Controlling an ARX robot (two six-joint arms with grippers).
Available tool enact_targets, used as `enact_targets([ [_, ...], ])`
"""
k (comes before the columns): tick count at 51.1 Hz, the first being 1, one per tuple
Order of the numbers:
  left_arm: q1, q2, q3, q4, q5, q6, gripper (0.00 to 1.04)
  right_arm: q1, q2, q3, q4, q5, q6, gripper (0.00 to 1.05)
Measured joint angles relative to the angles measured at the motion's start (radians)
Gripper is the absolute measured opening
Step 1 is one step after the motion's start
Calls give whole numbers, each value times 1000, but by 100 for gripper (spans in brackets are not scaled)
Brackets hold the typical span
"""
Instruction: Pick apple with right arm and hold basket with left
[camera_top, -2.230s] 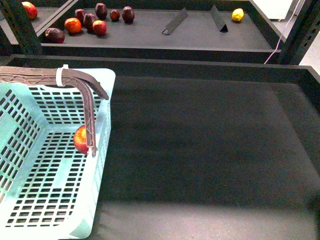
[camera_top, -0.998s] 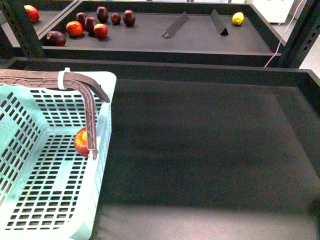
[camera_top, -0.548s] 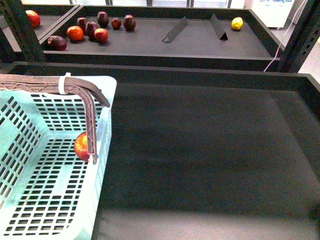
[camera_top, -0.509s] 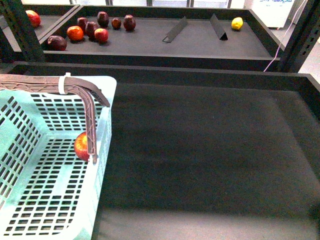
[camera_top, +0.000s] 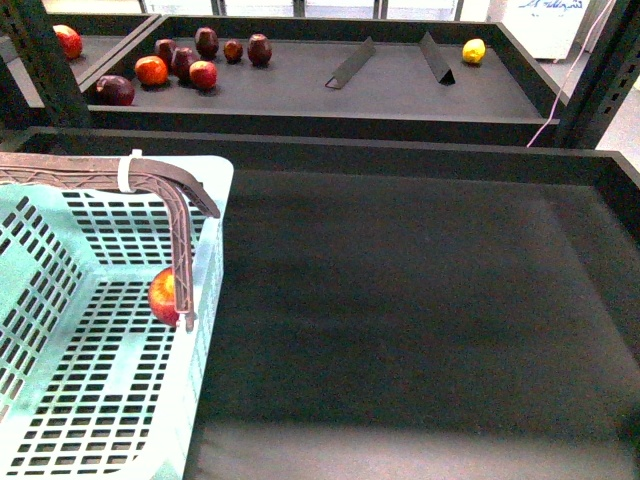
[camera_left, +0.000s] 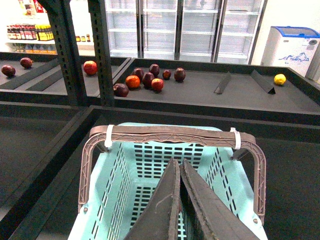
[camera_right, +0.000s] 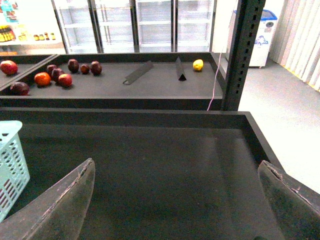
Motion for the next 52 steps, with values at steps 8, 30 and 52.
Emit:
enact_targets([
  [8,0,0,0,0,0,0,3,0,0,0,0,0,0,96],
  [30,0,0,0,0,0,0,23,0,0,0,0,0,0,96],
  [52,0,0,0,0,0,2,99,0,0,0,0,0,0,96],
])
